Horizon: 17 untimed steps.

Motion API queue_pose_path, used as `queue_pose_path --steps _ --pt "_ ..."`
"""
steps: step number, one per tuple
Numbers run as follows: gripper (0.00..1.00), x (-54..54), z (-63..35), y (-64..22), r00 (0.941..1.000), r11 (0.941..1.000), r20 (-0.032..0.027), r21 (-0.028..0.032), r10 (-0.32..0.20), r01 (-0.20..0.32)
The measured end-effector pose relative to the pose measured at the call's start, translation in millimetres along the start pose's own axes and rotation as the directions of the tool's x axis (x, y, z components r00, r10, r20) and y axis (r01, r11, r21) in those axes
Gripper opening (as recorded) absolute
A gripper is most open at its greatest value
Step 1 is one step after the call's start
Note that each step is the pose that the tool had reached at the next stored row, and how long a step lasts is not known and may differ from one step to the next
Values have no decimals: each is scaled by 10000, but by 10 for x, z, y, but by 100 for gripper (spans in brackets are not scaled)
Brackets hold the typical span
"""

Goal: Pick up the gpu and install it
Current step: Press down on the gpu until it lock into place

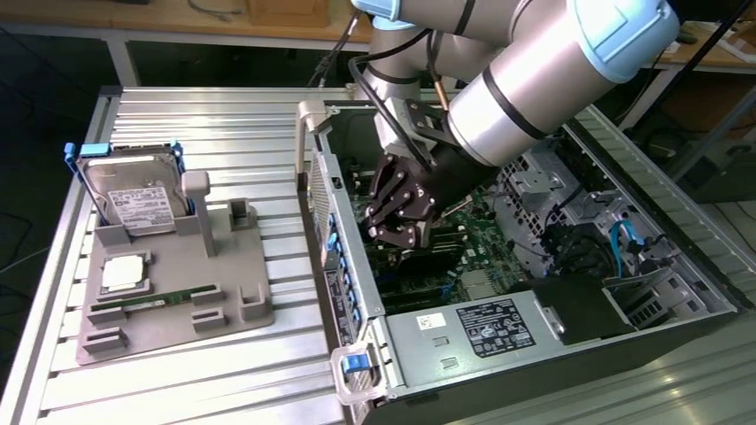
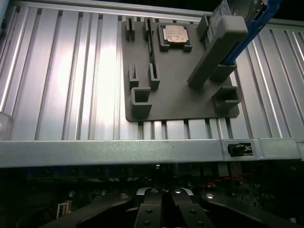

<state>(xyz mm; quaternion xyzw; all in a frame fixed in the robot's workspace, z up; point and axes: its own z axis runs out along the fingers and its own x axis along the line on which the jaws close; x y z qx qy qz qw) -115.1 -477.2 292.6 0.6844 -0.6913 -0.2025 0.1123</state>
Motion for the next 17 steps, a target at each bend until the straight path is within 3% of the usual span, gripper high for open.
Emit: queue_pose_path --steps 14,15,17 --pt "11 4 31 -7 10000 10000 6 -5 -2 2" --pt "11 3 32 -10 10000 10000 9 -38 1 -1" --pt "11 3 29 -26 10000 9995 23 -308 31 -30"
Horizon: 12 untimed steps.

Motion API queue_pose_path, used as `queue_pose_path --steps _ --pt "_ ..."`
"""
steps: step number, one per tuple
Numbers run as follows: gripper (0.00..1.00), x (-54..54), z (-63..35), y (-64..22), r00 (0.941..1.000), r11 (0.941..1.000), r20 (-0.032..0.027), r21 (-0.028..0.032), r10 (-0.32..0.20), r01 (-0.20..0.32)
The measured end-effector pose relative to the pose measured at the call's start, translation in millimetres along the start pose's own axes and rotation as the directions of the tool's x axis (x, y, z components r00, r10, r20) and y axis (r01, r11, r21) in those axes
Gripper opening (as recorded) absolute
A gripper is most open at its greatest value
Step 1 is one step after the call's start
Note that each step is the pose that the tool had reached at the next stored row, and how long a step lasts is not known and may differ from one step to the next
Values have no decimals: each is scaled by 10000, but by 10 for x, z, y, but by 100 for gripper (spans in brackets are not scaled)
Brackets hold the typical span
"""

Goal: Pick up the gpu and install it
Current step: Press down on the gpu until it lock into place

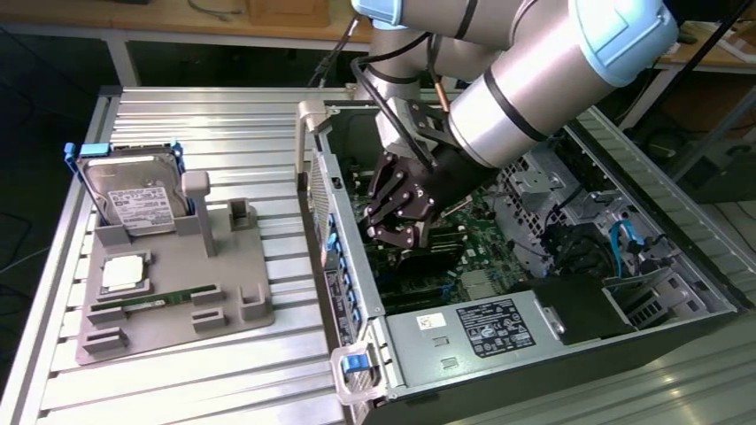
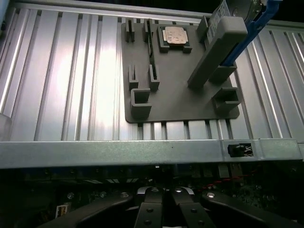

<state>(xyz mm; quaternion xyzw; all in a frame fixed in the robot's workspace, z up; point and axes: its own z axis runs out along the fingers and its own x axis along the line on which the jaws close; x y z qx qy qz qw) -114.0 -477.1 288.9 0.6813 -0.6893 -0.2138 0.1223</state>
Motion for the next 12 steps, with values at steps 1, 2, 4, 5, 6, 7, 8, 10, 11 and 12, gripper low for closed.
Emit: queue_pose_path --steps 1,2,4,5,6,7,8,10,11,12 --pt "11 0 0 -6 10000 9999 10 -170 21 -21" --pt "11 0 -4 -10 10000 9994 8 -332 47 -46" --pt "11 -1 -16 -23 10000 9981 3 -612 85 -85" --pt "11 -1 -21 -33 10000 9973 2 -721 99 -99" --pt "11 -1 -26 -39 9999 9969 1 -785 108 -107" --pt "11 -2 -29 -44 9999 9965 0 -829 114 -114" --pt "11 -2 -31 -47 9999 9962 0 -861 119 -119" --pt "11 -2 -36 -61 9999 9955 2 -941 128 -128" --pt "11 -2 -41 -74 9999 9949 3 -1003 135 -134" --pt "11 -3 -47 -94 9999 9943 3 -1054 142 -141"
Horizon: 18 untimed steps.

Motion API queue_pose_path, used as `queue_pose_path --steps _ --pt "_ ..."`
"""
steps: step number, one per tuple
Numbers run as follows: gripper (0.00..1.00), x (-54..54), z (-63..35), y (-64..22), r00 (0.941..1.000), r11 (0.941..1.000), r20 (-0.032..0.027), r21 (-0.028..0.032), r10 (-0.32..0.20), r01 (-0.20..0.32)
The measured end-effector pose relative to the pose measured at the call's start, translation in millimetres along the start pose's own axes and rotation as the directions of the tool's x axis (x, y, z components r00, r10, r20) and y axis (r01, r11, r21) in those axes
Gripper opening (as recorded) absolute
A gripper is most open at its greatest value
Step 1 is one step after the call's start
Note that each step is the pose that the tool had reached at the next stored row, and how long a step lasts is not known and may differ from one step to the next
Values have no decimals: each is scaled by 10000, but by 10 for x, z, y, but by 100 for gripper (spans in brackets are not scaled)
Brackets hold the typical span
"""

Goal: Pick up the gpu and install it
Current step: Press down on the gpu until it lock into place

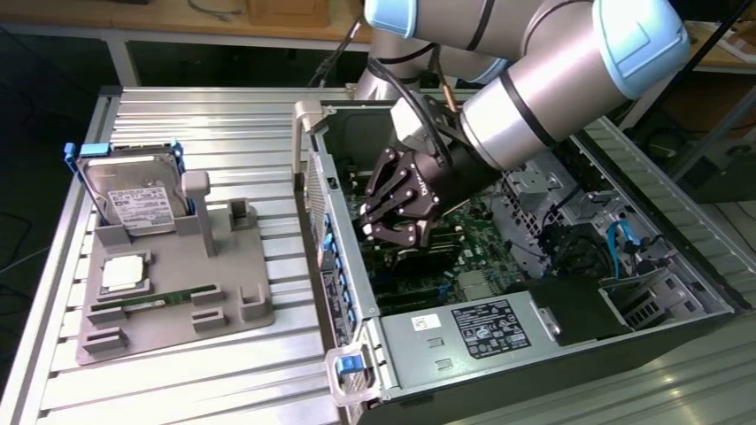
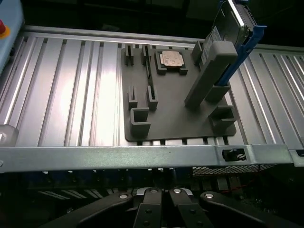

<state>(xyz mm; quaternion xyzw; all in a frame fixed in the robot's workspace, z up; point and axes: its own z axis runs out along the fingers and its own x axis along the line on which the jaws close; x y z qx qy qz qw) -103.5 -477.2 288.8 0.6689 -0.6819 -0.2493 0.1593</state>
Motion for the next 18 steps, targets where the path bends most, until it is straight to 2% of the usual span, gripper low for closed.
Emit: queue_pose_path --steps 2,10,18 --pt "11 1 1 -29 10000 10000 0 -22 2 -2" --pt "11 8 47 -59 10000 10000 -6 -25 6 -6" --pt "11 8 53 -64 10000 10000 -1 -24 4 -4"
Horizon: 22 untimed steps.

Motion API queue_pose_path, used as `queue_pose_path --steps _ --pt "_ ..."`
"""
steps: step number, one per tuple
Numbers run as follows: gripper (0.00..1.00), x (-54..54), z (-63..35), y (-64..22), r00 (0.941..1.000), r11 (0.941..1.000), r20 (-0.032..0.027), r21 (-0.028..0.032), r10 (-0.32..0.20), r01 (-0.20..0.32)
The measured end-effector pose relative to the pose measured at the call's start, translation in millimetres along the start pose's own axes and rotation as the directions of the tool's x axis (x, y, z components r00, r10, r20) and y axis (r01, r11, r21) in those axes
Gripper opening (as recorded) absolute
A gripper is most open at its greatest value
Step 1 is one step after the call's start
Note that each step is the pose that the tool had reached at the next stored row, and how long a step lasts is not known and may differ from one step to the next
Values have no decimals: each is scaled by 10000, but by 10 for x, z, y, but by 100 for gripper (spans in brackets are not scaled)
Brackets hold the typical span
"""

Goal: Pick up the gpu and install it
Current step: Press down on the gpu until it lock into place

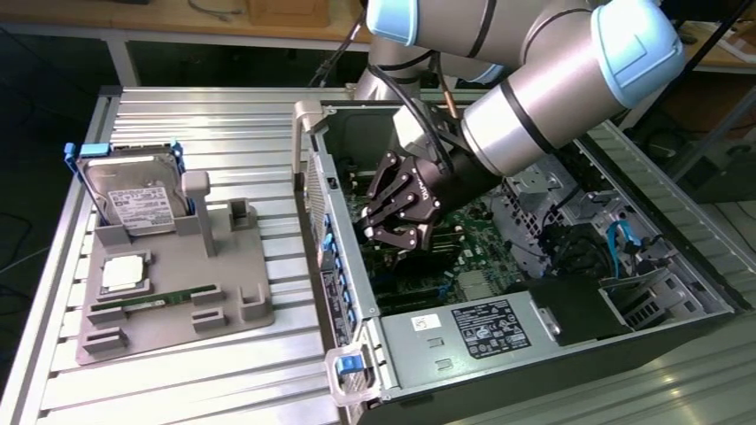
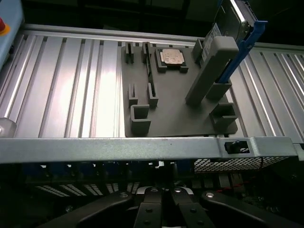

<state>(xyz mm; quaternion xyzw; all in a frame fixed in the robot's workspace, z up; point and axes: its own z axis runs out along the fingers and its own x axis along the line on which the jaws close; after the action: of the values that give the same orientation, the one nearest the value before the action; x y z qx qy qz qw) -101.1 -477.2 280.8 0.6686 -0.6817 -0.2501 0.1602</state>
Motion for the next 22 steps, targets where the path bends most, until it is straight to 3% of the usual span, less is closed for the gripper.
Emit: queue_pose_path --steps 1,2,4,6,8,22 --pt "11 -1 -1 -7 10000 10000 7 -17 -1 1" --pt "11 -1 -6 -23 10000 10000 27 -75 -4 4" --pt "11 -2 -22 -52 10000 9997 54 -246 1 1" --pt "11 -4 -41 -80 10000 9993 61 -380 15 -13" --pt "11 -4 -49 -93 10000 9989 63 -464 25 -22" --pt "11 3 -1 -127 10000 9988 77 -483 17 -13"
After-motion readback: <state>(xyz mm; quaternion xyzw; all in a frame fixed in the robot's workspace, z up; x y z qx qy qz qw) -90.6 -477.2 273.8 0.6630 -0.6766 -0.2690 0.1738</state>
